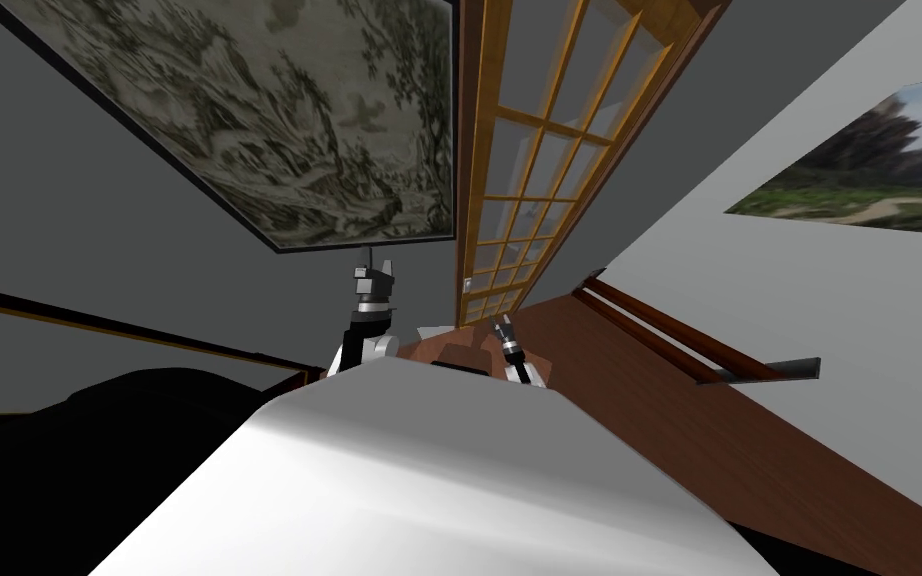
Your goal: Pull the door open
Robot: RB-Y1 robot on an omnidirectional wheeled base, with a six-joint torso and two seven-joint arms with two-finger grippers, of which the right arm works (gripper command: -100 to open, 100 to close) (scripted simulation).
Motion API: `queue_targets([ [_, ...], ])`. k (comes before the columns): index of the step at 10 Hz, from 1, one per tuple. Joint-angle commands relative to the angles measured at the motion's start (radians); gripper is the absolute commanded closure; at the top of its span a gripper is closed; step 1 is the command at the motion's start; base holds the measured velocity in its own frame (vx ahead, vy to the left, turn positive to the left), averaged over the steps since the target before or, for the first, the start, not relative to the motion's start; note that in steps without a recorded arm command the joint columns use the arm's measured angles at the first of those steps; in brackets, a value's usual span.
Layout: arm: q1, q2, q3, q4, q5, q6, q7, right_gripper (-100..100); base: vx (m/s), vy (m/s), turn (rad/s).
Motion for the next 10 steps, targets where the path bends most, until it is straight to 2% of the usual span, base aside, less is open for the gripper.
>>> queue_targets([
  [1, -0.015, -0.002, 0.001, 0.045, 0.011, -0.012, 0.031, -100, 0.066, 0.026, 0.043],
  [9, -0.083, -0.009, 0.006, 0.221, 0.055, -0.051, 0.148, -100, 0.087, 0.029, 0.028],
  [10, -0.097, -0.01, 0.007, 0.257, 0.064, -0.059, 0.172, -100, 0.138, 0.056, 0.033],
])
